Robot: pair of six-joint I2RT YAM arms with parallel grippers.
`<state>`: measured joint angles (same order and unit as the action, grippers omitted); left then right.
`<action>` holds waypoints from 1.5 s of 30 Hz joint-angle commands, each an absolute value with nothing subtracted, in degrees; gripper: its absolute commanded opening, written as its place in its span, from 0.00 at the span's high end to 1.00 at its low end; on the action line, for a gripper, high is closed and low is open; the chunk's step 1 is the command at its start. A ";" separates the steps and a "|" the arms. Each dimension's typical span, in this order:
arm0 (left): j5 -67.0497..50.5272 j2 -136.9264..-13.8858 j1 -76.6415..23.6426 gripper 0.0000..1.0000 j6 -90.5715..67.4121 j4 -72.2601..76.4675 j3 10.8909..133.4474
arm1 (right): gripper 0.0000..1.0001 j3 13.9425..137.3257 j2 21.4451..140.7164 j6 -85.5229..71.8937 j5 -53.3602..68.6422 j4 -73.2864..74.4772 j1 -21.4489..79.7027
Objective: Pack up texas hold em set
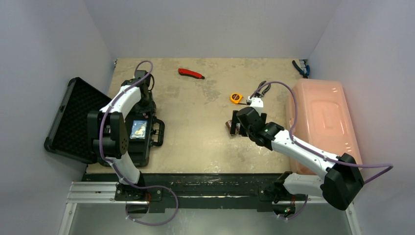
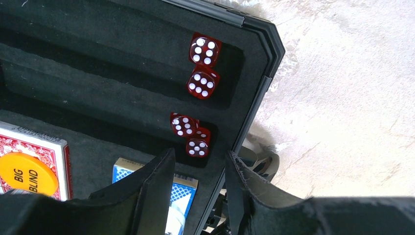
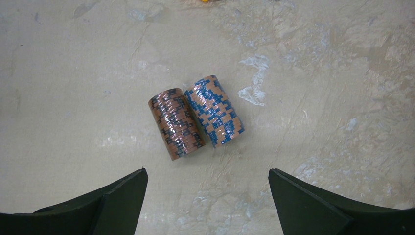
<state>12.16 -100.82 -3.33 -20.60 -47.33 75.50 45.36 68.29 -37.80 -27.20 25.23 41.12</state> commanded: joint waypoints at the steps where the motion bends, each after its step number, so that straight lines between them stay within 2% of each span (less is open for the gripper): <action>1: 10.99 -96.93 -2.81 0.57 -21.59 -45.02 74.63 | 0.01 45.78 68.07 -37.27 -26.89 23.77 40.87; 5: 10.18 -93.48 -2.82 0.51 -21.50 -43.69 72.70 | 0.01 46.06 68.12 -37.11 -26.89 23.86 40.87; 12: 5.12 -86.33 -2.92 0.31 -20.35 -42.99 70.59 | 0.01 46.49 68.83 -35.97 -27.30 23.83 40.86; 18: 3.01 -79.37 -2.90 0.22 -18.61 -44.93 69.83 | 0.01 47.22 70.44 -33.96 -24.43 22.22 40.87; 29: 1.58 -65.10 -2.90 0.19 -14.41 -47.71 62.32 | 0.01 51.57 74.47 -33.14 -22.66 22.29 40.87; 38: 1.78 -61.62 -2.86 0.19 -12.62 -45.60 57.14 | 0.06 55.30 77.33 -28.07 -18.01 20.93 40.86; 45: 0.57 -61.30 -2.83 0.20 -11.65 -45.30 58.19 | 0.13 59.92 85.01 -22.16 -13.31 19.66 40.87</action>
<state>1.87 -62.72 -3.27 -13.58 -47.29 57.25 55.48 81.34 -27.16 -16.93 21.65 41.10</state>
